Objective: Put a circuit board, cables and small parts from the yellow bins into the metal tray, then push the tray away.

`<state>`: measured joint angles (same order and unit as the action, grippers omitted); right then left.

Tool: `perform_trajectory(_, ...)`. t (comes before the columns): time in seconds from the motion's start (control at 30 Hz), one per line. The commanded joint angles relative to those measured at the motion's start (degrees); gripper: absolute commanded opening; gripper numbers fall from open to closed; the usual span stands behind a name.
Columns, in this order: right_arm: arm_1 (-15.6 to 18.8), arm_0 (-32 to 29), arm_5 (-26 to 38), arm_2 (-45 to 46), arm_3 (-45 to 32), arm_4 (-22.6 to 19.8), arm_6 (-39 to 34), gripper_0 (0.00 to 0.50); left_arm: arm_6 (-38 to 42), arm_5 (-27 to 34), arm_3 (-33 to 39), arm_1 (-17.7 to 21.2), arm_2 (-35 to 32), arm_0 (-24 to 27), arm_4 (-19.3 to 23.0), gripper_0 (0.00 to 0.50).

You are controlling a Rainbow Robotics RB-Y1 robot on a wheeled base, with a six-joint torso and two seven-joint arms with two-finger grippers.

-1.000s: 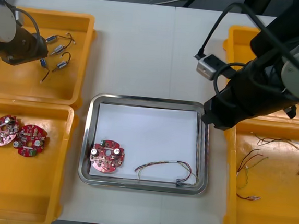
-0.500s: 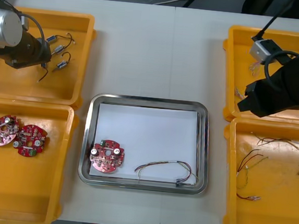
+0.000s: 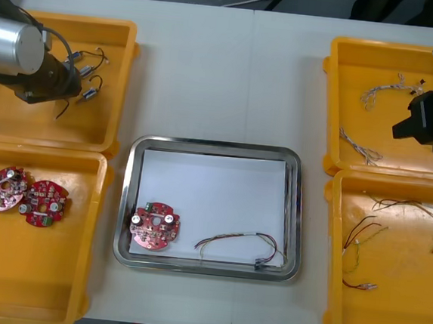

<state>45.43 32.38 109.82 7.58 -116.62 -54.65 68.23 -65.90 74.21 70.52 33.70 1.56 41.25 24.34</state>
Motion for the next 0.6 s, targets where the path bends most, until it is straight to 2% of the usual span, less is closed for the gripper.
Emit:
perform_trajectory(0.03,3.26,-0.3,0.18,2.17,1.58,3.5,-1.34,0.471,3.94,-0.64,-0.47,-0.39,0.9,2.7,-0.96,0.489)
perform_trajectory(0.17,3.53,-0.3,0.18,2.53,3.6,5.78,-0.73,0.471,4.12,-0.64,-0.47,-0.48,0.9,2.7,-1.14,0.487)
perform_trajectory(0.27,3.88,-0.3,0.18,2.79,5.53,6.57,-0.02,0.47,4.21,-0.64,-0.47,-0.48,0.9,2.7,-1.4,0.465)
perform_trajectory(0.4,4.14,-0.03,0.18,2.7,8.34,6.4,1.56,0.47,4.21,-0.64,-0.47,-0.39,0.9,2.7,-1.4,0.366)
perform_trajectory(0.5,4.14,0.85,0.13,2.17,11.16,6.14,6.13,0.47,4.29,-0.64,-0.47,-0.48,0.99,2.7,-1.4,0.285)
perform_trajectory(0.6,4.14,1.99,-1.89,0.86,13.97,5.78,10.52,0.47,4.29,-0.64,-0.47,-0.48,0.99,2.7,-1.4,0.24)
